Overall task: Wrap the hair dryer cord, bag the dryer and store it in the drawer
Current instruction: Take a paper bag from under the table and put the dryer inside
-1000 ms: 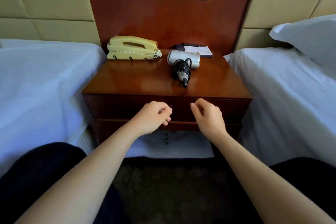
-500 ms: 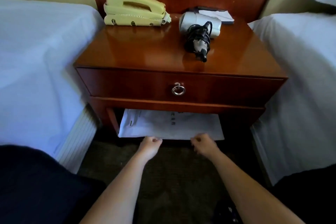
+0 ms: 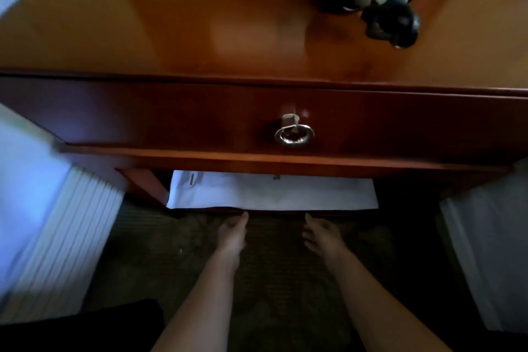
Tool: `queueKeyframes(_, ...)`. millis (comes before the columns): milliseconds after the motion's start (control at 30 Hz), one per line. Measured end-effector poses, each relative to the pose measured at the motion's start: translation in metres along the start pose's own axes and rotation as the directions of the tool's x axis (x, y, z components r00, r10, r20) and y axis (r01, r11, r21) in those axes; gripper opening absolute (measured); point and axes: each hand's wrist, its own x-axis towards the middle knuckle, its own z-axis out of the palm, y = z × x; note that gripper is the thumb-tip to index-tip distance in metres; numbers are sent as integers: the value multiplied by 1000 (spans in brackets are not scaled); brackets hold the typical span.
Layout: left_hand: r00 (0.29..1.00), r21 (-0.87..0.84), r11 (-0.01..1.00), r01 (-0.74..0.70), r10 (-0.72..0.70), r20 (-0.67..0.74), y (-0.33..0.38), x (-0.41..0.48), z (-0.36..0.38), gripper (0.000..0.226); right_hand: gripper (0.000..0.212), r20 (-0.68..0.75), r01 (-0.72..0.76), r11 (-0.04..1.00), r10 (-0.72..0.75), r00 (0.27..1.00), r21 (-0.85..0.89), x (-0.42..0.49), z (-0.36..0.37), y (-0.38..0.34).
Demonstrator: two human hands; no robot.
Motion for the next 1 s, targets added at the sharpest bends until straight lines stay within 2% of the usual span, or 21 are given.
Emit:
queueKeyframes(67,1000,-44,999,14,-15,-13,0,10,5,17,18,-37,-45,996,48,998,72,5,4,-6)
queueKeyframes(167,999,-102,994,35,-38,-24,-3,17,12,9,18,-123,-68,994,79,989,90,12,10,-12)
queueKeyframes(433,994,-243,970,10,-36,-101,8,23,21,6,16,-202,3,985,33,979,173,21,27,-15)
queueKeyframes(533,995,-245,969,-12,-14,-100,10,22,20,14,10,-175,24,973,16,984,227,19,24,-13)
queueKeyframes(633,997,-223,975,-9,-8,-74,7,10,14,12,9,-66,15,941,8,998,338,8,17,-5)
queueKeyframes(733,999,-262,965,-24,17,-31,3,-8,6,10,37,55,-36,847,8,998,530,-5,6,-10)
queueKeyframes(833,998,-317,947,-56,59,2,4,-24,1,13,43,23,-24,814,13,1000,580,-21,-4,-22)
queueKeyframes(933,999,-344,938,-48,53,5,8,-47,-5,10,39,-26,25,825,-13,1000,564,-45,-7,-27)
queueKeyframes(1000,999,-355,934,-38,41,3,17,-61,-15,5,34,-30,83,829,-79,996,553,-64,-5,-27)
